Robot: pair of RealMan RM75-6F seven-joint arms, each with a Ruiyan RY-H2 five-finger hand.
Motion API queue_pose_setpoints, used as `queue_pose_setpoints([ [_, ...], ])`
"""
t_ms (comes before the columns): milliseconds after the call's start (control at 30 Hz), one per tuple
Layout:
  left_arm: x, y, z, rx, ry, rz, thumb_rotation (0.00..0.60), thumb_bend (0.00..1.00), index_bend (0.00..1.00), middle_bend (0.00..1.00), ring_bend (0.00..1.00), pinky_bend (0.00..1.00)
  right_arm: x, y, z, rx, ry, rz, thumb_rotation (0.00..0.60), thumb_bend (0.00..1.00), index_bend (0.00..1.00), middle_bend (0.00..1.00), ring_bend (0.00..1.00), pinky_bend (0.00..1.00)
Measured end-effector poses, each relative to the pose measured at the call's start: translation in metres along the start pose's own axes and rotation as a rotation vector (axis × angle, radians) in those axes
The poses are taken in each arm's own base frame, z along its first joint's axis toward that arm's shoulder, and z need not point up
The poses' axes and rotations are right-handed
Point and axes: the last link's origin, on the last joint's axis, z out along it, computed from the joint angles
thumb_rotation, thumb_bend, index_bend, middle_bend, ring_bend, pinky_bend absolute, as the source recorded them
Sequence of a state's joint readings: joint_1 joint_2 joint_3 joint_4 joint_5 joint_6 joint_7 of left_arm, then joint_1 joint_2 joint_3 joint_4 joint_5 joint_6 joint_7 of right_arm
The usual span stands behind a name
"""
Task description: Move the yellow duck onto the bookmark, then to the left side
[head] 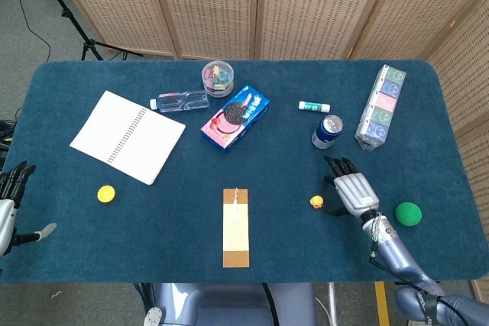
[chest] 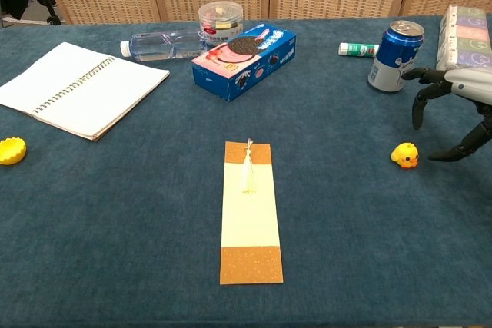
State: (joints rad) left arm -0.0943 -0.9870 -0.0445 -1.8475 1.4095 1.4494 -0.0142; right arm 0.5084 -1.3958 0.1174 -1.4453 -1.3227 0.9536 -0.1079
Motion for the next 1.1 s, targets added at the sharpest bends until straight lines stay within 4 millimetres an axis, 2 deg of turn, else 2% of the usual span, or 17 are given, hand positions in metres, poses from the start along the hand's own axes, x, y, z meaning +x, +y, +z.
queue_pose_setpoints([
  [333, -0.002, 0.002, -0.001, -0.007, -0.006, -0.002, 0.600, 0.00, 0.00, 0.00, 0.00, 0.00, -0.009, 0.003, 0.004, 0.002, -0.013, -0.003, 0.600, 0.23, 0.44, 0.00, 0.00, 0.00],
  [767, -0.004, 0.002, -0.002, -0.010, -0.022, 0.003, 0.600, 0.00, 0.00, 0.00, 0.00, 0.00, -0.017, -0.004, 0.013, 0.015, -0.027, 0.045, 0.600, 0.26, 0.48, 0.00, 0.00, 0.00],
  [833, -0.005, 0.003, -0.002, -0.011, -0.028, 0.005, 0.600, 0.00, 0.00, 0.00, 0.00, 0.00, -0.018, -0.005, 0.014, 0.017, -0.028, 0.047, 0.600, 0.29, 0.50, 0.00, 0.00, 0.00],
  [967, -0.005, 0.003, -0.002, -0.011, -0.027, 0.005, 0.600, 0.00, 0.00, 0.00, 0.00, 0.00, -0.020, -0.007, 0.016, 0.018, -0.024, 0.058, 0.600, 0.43, 0.55, 0.00, 0.00, 0.00],
  [1100, -0.005, 0.003, -0.003, -0.012, -0.028, 0.005, 0.600, 0.00, 0.00, 0.00, 0.00, 0.00, -0.021, -0.009, 0.017, 0.022, -0.016, 0.066, 0.600, 0.47, 0.56, 0.00, 0.00, 0.00],
])
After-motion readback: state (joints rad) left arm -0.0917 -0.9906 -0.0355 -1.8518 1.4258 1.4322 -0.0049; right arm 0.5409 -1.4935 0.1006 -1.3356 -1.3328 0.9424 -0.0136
